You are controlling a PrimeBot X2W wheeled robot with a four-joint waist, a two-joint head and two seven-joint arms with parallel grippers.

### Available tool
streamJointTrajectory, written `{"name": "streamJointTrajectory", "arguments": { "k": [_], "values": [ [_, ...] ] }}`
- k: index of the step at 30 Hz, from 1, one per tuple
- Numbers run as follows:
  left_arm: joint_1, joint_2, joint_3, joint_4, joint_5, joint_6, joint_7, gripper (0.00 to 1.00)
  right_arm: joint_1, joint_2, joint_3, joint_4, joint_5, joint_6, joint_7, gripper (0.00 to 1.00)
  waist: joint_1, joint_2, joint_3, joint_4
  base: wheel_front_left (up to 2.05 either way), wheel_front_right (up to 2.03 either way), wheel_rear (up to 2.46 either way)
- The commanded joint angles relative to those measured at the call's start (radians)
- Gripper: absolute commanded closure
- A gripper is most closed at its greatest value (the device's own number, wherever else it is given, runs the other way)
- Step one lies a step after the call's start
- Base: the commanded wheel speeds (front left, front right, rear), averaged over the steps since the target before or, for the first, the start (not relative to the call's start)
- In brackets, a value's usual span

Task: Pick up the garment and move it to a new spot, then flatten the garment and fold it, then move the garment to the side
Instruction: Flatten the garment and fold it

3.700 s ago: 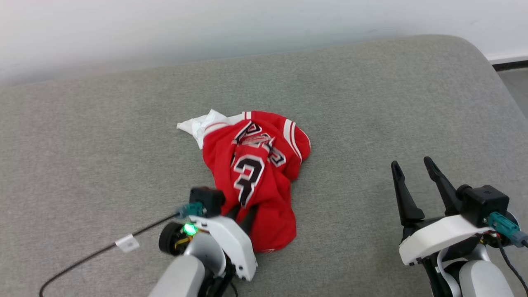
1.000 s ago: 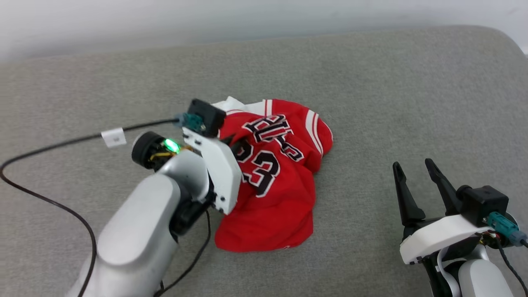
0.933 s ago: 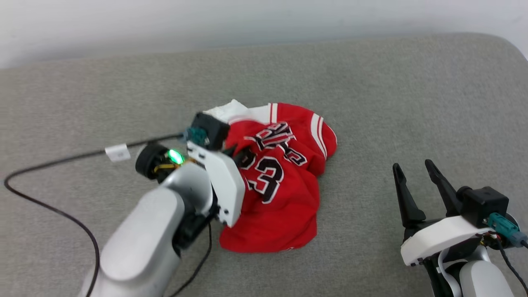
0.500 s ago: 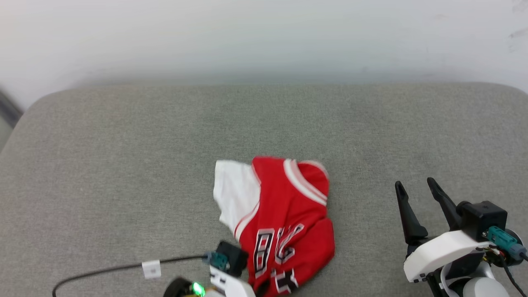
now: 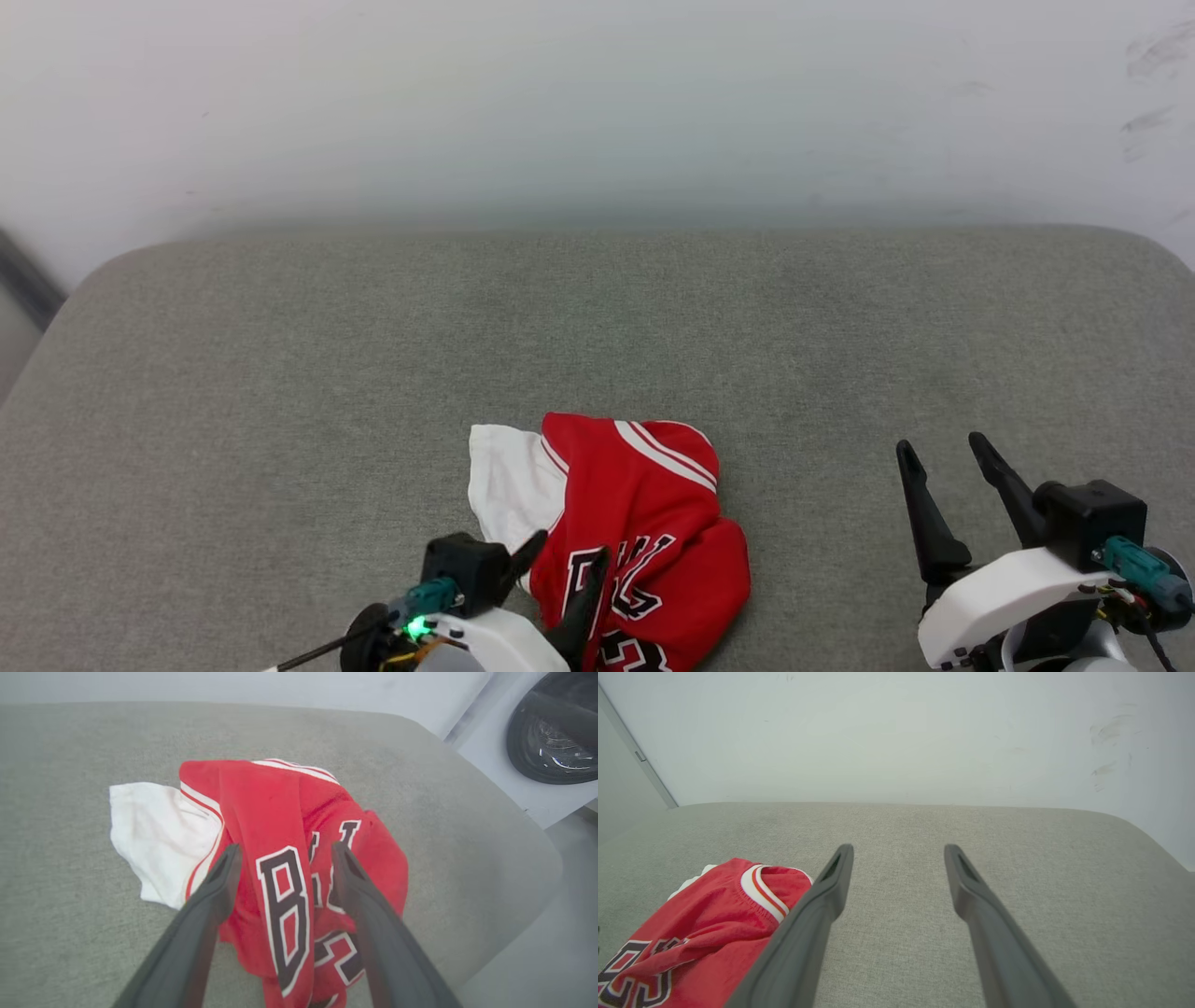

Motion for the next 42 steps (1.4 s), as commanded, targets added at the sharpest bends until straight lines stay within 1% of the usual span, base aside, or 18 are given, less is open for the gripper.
{"name": "streamJointTrajectory", "arguments": {
  "k": [1, 3, 5, 7, 9, 13, 18, 23, 25, 26, 27, 28, 29, 31, 33, 35, 39, 42],
  "values": [
    [-0.015, 0.009, 0.013, -0.009, 0.008, 0.01, -0.015, 0.0, 0.015, 0.001, 0.0, -0.005, 0.001, -0.001, 0.0, 0.0, 0.0001, 0.0, -0.001, -0.002, 0.0, 0.0, 0.0],
    [-0.031, 0.015, 0.043, -0.021, 0.011, 0.023, -0.043, 0.0, 0.013, 0.001, 0.0, -0.011, 0.002, -0.001, 0.003, 0.0, 0.0001, 0.0, 0.001, -0.004, 0.0, 0.0, 0.0],
    [-0.055, 0.03, 0.065, -0.013, 0.017, 0.032, -0.045, 0.0, 0.008, 0.001, -0.001, -0.018, 0.004, -0.001, 0.002, 0.0, 0.0001, 0.0, 0.008, -0.007, 0.0, 0.0, 0.0],
    [-0.089, 0.041, 0.085, 0.003, 0.01, 0.033, -0.033, 0.0, 0.0, 0.001, -0.001, -0.027, 0.004, -0.001, 0.002, 0.0, 0.0001, 0.0, 0.027, -0.012, 0.0, 0.0, 0.0],
    [-0.133, 0.059, 0.104, 0.034, -0.001, 0.025, -0.001, 0.0, -0.014, 0.001, -0.001, -0.034, 0.001, -0.001, 0.0, 0.0, 0.0001, 0.0, 0.053, -0.017, 0.0, 0.0, 0.0],
    [-0.227, 0.085, 0.119, 0.124, -0.04, -0.015, 0.092, 0.0, -0.046, 0.001, 0.005, -0.042, -0.003, -0.001, -0.007, 0.0, 0.0001, 0.0, 0.113, -0.035, 0.0, 0.0, 0.0],
    [-0.326, 0.115, 0.111, 0.239, -0.078, -0.07, 0.218, 0.0, -0.092, 0.001, 0.014, -0.032, 0.0, -0.001, -0.025, 0.0, 0.0001, 0.0, 0.179, -0.063, 0.0, 0.0, 0.0],
    [-0.382, 0.135, 0.089, 0.343, -0.102, -0.097, 0.345, 0.0, -0.127, 0.001, 0.021, -0.008, 0.008, -0.001, -0.051, 0.0, 0.0001, 0.0, 0.217, -0.083, 0.0, 0.0, 0.0],
    [-0.382, 0.135, 0.074, 0.385, -0.12, -0.101, 0.418, 0.0, -0.135, 0.001, 0.022, 0.003, 0.012, -0.001, -0.059, 0.0, 0.0001, 0.0, 0.222, -0.087, 0.0, 0.0, 0.0],
    [-0.377, 0.134, 0.064, 0.399, -0.127, -0.104, 0.452, 0.3, -0.137, 0.001, 0.023, 0.01, 0.014, -0.001, -0.063, 0.0, 0.0001, 0.0, 0.224, -0.088, 0.0, 0.0, 0.0],
    [-0.374, 0.133, 0.056, 0.412, -0.135, -0.108, 0.482, 0.56, -0.14, 0.001, 0.024, 0.014, 0.015, -0.001, -0.066, 0.0, 0.0001, 0.0, 0.225, -0.09, 0.0, 0.0, 0.0],
    [-0.371, 0.129, 0.051, 0.42, -0.144, -0.111, 0.503, 0.75, -0.144, 0.001, 0.024, 0.019, 0.017, -0.001, -0.069, 0.0, 0.0001, 0.0, 0.226, -0.091, 0.0, 0.0, 0.0],
    [-0.372, 0.128, 0.048, 0.422, -0.145, -0.111, 0.515, 1.0, -0.147, 0.001, 0.024, 0.024, 0.018, -0.001, -0.071, 0.0, 0.0001, 0.0, 0.225, -0.091, 0.0, 0.0, 0.0],
    [-0.381, 0.126, 0.05, 0.409, -0.136, -0.104, 0.494, 1.0, -0.148, 0.001, 0.02, 0.033, 0.018, -0.001, -0.077, 0.0, 0.0001, 0.0, 0.222, -0.089, 0.0, 0.0, 0.0],
    [-0.395, 0.128, 0.063, 0.386, -0.12, -0.091, 0.445, 1.0, -0.143, 0.001, 0.012, 0.04, 0.018, -0.001, -0.078, 0.0, 0.0001, 0.0, 0.214, -0.083, 0.0, 0.0, 0.0],
    [-0.407, 0.143, 0.084, 0.355, -0.098, -0.073, 0.38, 1.0, -0.133, 0.001, 0.004, 0.045, 0.016, -0.001, -0.077, 0.0, 0.0001, 0.0, 0.204, -0.074, 0.0, 0.0, 0.0],
    [-0.381, 0.165, 0.136, 0.292, -0.082, -0.023, 0.265, 1.0, -0.112, 0.001, -0.01, 0.043, 0.008, -0.001, -0.07, 0.0, 0.0001, 0.0, 0.175, -0.049, 0.0, 0.0, 0.0],
    [-0.325, 0.19, 0.192, 0.236, -0.093, 0.029, 0.204, 1.0, -0.101, 0.001, -0.025, 0.035, 0.0, -0.001, -0.062, 0.0, 0.0001, 0.0, 0.156, -0.027, 0.0, 0.0, 0.0]
  ]
}}
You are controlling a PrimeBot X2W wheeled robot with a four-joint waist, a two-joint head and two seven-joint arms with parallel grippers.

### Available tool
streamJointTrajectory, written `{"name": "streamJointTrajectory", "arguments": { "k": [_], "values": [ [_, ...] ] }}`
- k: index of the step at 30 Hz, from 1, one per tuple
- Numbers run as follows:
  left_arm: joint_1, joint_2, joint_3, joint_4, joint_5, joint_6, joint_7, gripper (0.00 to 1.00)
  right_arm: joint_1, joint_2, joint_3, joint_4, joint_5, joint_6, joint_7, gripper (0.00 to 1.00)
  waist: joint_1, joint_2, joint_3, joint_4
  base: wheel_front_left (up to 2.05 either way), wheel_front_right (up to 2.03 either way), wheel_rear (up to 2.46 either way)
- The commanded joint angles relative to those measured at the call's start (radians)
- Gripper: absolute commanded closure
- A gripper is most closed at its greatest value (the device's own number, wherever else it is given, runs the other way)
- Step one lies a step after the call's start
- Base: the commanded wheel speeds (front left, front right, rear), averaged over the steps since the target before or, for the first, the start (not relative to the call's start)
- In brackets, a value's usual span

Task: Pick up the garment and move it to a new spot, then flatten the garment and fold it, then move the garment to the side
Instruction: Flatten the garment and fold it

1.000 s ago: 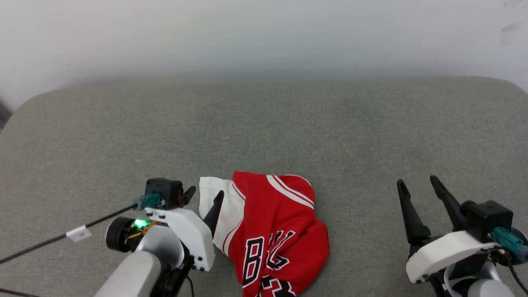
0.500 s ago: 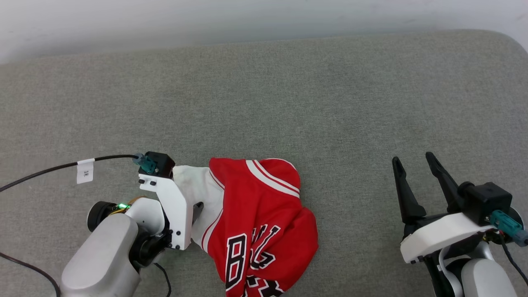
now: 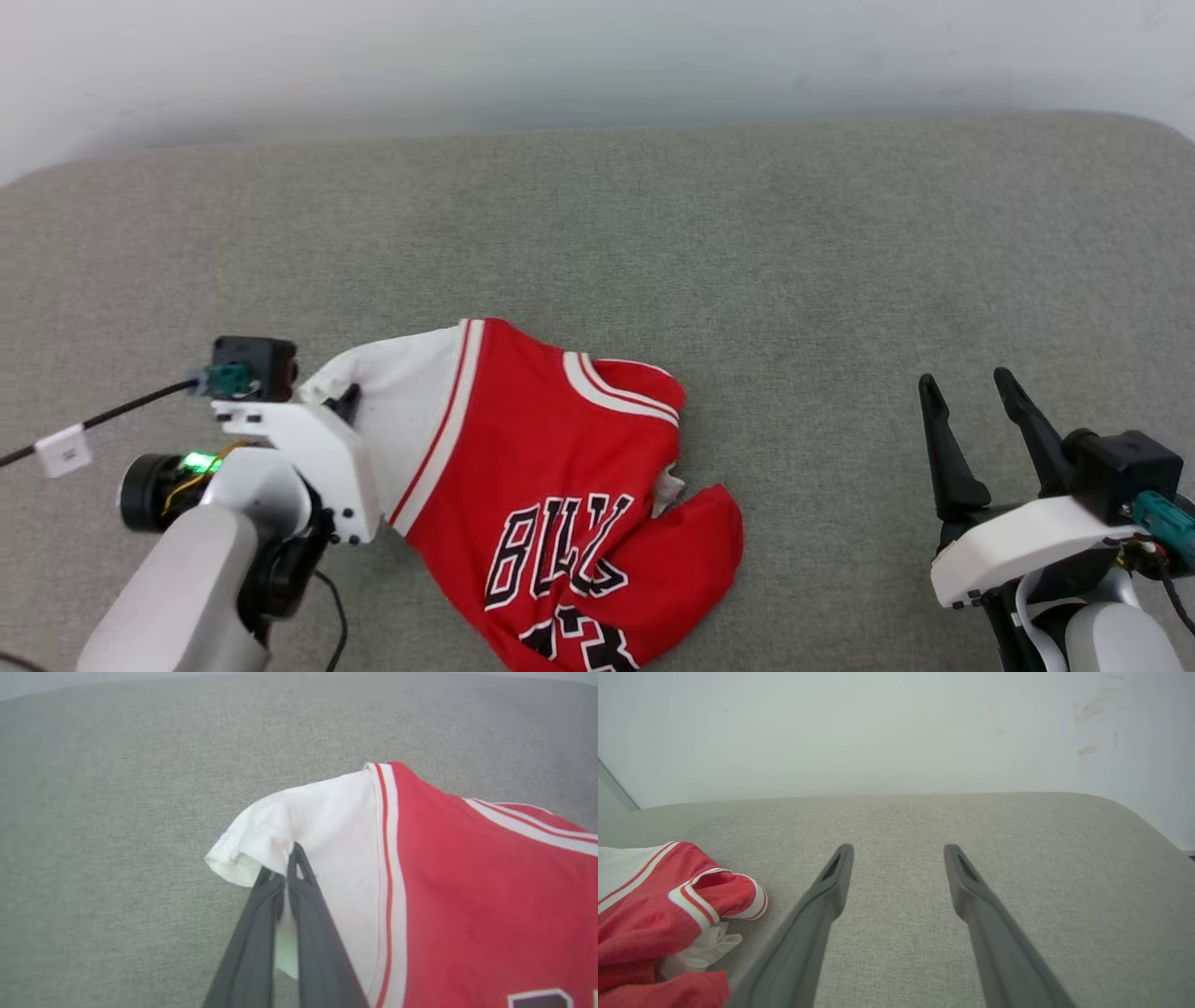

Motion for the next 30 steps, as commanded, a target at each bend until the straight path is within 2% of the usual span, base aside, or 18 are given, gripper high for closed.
{"name": "streamJointTrajectory", "arguments": {
  "k": [1, 5, 10, 11, 12, 13, 14, 21, 30],
  "values": [
    [0.049, 0.018, 0.025, -0.019, -0.01, 0.028, -0.017, 1.0, 0.008, 0.001, -0.003, -0.009, -0.009, -0.001, 0.004, 0.0, 0.0, 0.0, -0.018, 0.02, 0.0, 0.0, 0.0],
    [0.172, 0.044, 0.087, -0.048, -0.047, 0.088, -0.039, 1.0, 0.022, 0.001, -0.006, -0.022, -0.01, -0.001, 0.015, 0.0, 0.0, 0.0, -0.027, 0.032, 0.0, 0.0, 0.0],
    [0.281, 0.017, 0.105, -0.022, -0.102, 0.093, -0.053, 1.0, 0.028, 0.001, -0.005, -0.033, -0.013, -0.001, 0.022, 0.0, 0.0, 0.0, -0.033, 0.037, 0.0, 0.0, 0.0],
    [0.289, 0.008, 0.103, -0.017, -0.106, 0.091, -0.058, 0.84, 0.031, 0.001, -0.004, -0.033, -0.014, -0.001, 0.025, 0.0, 0.0, 0.0, -0.036, 0.037, 0.0, 0.0, 0.0],
    [0.29, 0.0, 0.103, -0.012, -0.107, 0.091, -0.07, 0.44, 0.034, 0.001, -0.004, -0.032, -0.014, -0.001, 0.029, 0.0, 0.0, 0.0, -0.04, 0.037, 0.0, 0.0, 0.0],
    [0.29, 0.0, 0.103, -0.012, -0.107, 0.091, -0.07, 0.44, 0.034, 0.001, -0.004, -0.032, -0.014, -0.001, 0.029, 0.0, 0.0, 0.0, -0.04, 0.037, 0.0, 0.0, 0.0],
    [0.291, -0.009, 0.102, -0.006, -0.109, 0.089, -0.08, 0.0, 0.037, 0.001, -0.003, -0.031, -0.015, -0.001, 0.031, 0.0, 0.0, 0.0, -0.045, 0.037, 0.0, 0.0, 0.0],
    [0.257, -0.023, 0.093, -0.019, -0.044, 0.077, -0.235, 0.0, 0.064, 0.001, 0.003, -0.033, -0.021, -0.001, 0.05, 0.0, 0.0, 0.0, -0.1, 0.033, 0.0, 0.0, 0.0],
    [0.243, -0.055, 0.064, -0.122, 0.046, 0.059, -0.453, 0.0, 0.103, 0.001, 0.007, -0.042, -0.023, -0.001, 0.073, 0.0, 0.0, 0.0, -0.164, 0.024, 0.0, 0.0, 0.0]
  ]
}}
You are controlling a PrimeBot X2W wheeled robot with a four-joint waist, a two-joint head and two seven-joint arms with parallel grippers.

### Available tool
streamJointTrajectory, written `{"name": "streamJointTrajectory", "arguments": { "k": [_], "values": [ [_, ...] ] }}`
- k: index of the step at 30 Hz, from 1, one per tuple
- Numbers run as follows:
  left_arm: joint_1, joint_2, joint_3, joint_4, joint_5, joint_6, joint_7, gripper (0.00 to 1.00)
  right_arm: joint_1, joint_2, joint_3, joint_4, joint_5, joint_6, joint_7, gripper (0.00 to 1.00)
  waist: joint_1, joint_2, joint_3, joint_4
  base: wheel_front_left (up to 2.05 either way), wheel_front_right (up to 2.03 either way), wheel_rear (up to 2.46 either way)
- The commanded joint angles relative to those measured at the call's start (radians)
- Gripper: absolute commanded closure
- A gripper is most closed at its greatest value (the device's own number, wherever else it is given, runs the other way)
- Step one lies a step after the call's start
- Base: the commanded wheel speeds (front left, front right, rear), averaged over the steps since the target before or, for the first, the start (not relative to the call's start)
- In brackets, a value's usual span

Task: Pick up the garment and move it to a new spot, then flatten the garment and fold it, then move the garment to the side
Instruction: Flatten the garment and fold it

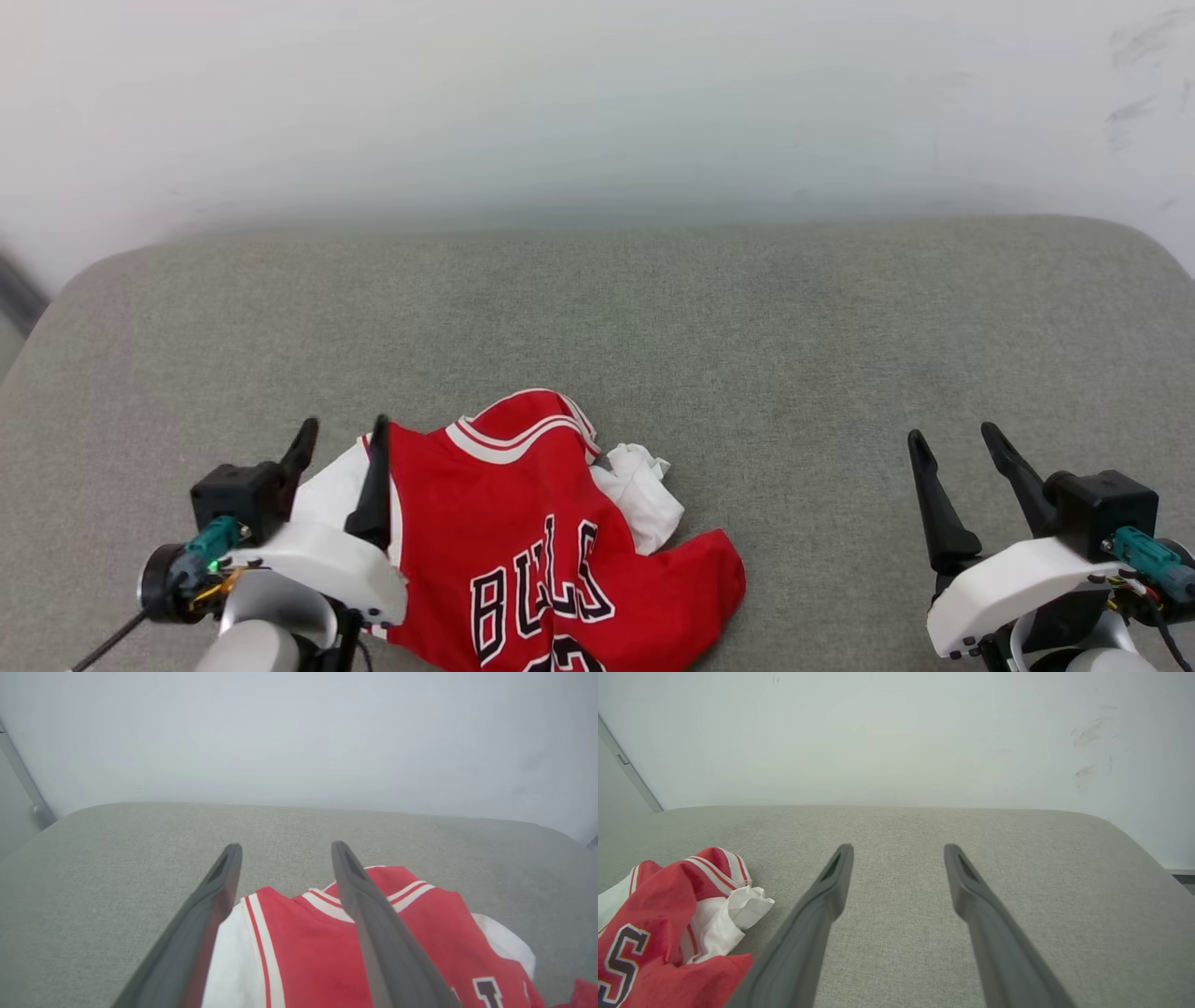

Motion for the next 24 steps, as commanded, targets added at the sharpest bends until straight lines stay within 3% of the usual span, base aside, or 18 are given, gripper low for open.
{"name": "streamJointTrajectory", "arguments": {
  "k": [1, 8, 12, 18, 24],
  "values": [
    [-0.01, -0.002, -0.003, -0.009, 0.011, -0.003, -0.014, 0.0, 0.014, 0.001, 0.001, -0.004, -0.007, -0.001, 0.003, 0.0, 0.0001, 0.0, -0.004, -0.002, 0.0, 0.0, 0.0],
    [-0.004, -0.018, -0.037, -0.069, 0.05, 0.01, -0.051, 0.0, 0.005, 0.001, -0.004, 0.002, -0.008, -0.001, 0.017, 0.0, 0.0001, 0.0, -0.006, 0.005, 0.0, 0.0, 0.0],
    [0.004, -0.023, -0.052, -0.102, 0.065, 0.023, -0.046, 0.0, -0.03, 0.001, 0.022, 0.032, 0.006, -0.001, 0.08, 0.0, 0.0001, 0.0, 0.006, 0.034, 0.0, 0.0, 0.0],
    [-0.024, -0.038, -0.079, -0.131, 0.08, 0.027, -0.046, 0.0, -0.133, -0.053, 0.149, 0.111, 0.093, -0.001, 0.305, 0.0, 0.0001, 0.0, 0.058, 0.116, 0.0, 0.0, 0.0],
    [-0.063, -0.072, -0.109, -0.105, 0.082, 0.005, -0.059, 0.0, -0.246, -0.14, 0.3, 0.179, 0.226, -0.001, 0.505, 0.0, 0.0001, 0.0, 0.11, 0.211, 0.0, 0.0, 0.0]
  ]
}}
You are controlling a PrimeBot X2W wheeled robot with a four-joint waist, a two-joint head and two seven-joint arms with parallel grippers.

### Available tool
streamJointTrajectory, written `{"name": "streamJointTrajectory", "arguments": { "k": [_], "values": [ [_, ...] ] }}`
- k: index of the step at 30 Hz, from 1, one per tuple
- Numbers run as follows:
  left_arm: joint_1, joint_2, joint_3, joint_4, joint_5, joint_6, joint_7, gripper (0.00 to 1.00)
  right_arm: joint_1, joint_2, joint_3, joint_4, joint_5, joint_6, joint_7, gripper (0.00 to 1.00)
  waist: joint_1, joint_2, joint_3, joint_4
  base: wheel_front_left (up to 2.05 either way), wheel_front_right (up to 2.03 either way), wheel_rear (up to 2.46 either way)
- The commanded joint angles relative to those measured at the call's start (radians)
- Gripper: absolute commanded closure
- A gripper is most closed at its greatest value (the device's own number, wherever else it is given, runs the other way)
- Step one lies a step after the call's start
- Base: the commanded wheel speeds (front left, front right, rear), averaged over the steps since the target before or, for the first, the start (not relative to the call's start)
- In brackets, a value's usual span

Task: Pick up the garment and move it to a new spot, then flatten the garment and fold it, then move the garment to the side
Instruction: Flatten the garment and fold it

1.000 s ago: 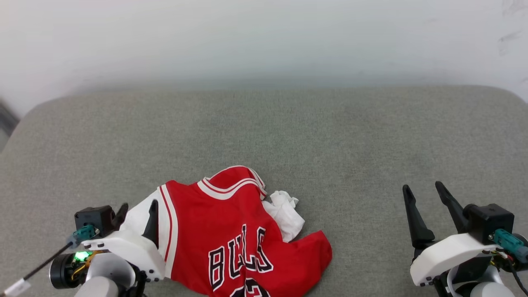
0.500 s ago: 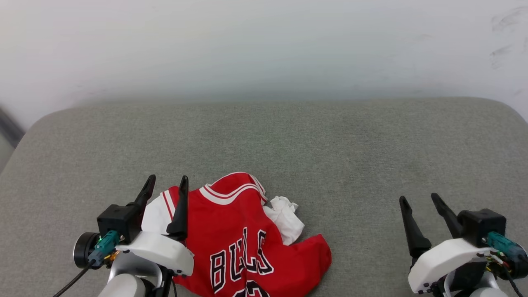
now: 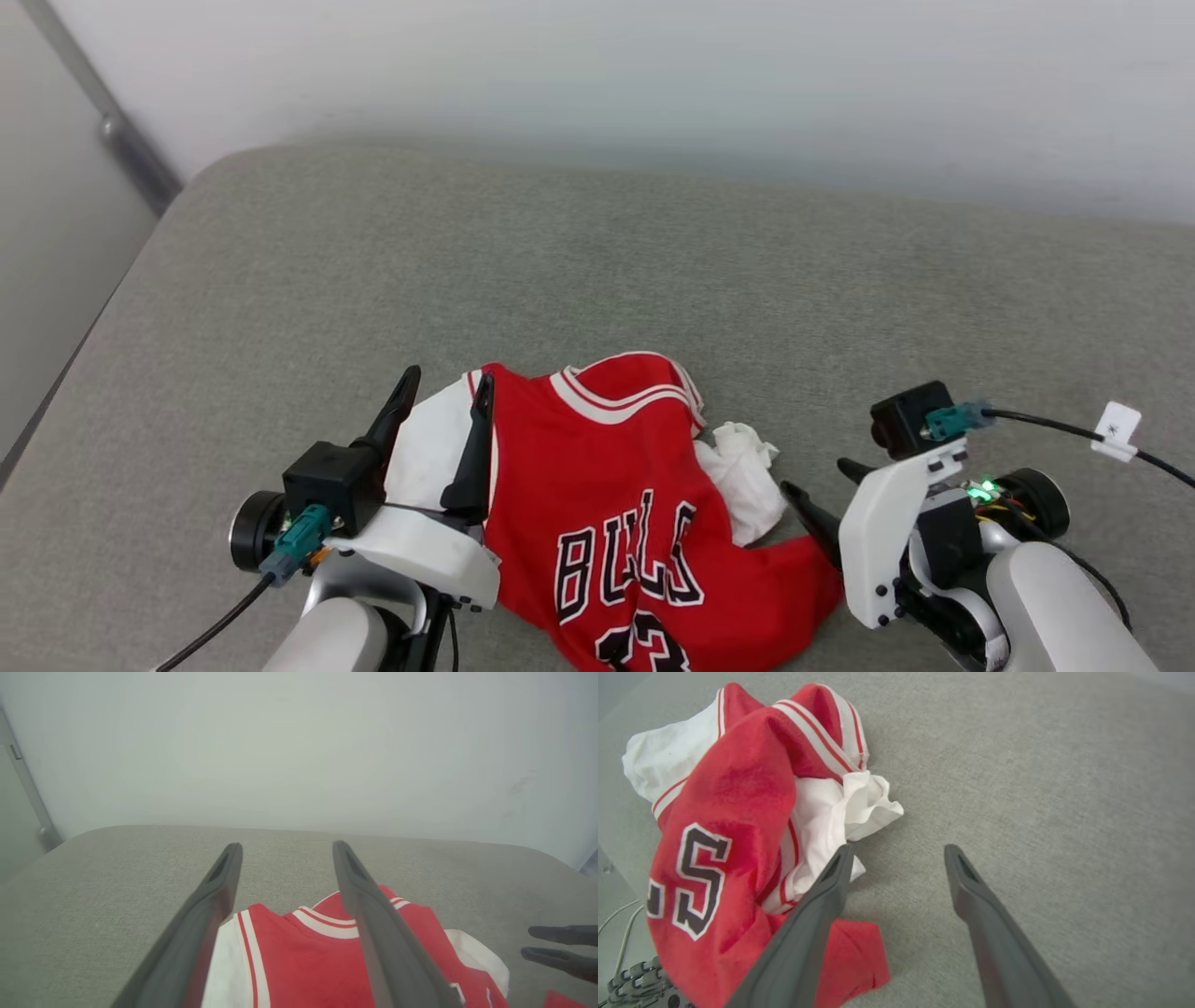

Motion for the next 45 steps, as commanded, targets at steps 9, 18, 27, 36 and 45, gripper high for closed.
{"name": "streamJointTrajectory", "arguments": {
  "k": [9, 18, 27, 36, 45],
  "values": [
    [-0.054, -0.037, -0.025, 0.058, 0.008, -0.028, -0.034, 0.0, -0.111, -0.069, 0.123, 0.098, 0.119, -0.001, 0.155, 0.76, 0.0, 0.0, 0.078, 0.102, 0.0, 0.0, 0.0],
    [-0.043, -0.033, -0.016, 0.089, 0.0, -0.022, -0.051, 0.0, -0.188, -0.116, 0.107, 0.062, 0.087, -0.001, 0.055, 1.0, 0.0, 0.0, 0.063, 0.061, 0.0, 0.0, 0.0],
    [0.006, -0.004, 0.002, 0.069, -0.01, 0.005, -0.038, 0.0, -0.05, -0.113, -0.159, -0.056, -0.039, -0.001, -0.059, 1.0, 0.0, 0.0, 0.022, -0.042, 0.0, 0.0, 0.0],
    [0.05, 0.021, 0.018, 0.05, -0.028, 0.028, -0.014, 0.0, 0.235, 0.018, -0.367, 0.055, -0.063, -0.001, -0.11, 1.0, 0.0, 0.0, -0.003, -0.099, 0.0, 0.0, 0.0],
    [0.102, 0.04, 0.033, 0.049, -0.055, 0.047, 0.004, 0.0, 0.238, 0.082, -0.373, 0.16, -0.068, -0.001, -0.317, 0.0, 0.0, 0.0, -0.04, -0.125, 0.0, 0.0, 0.0]
  ]
}}
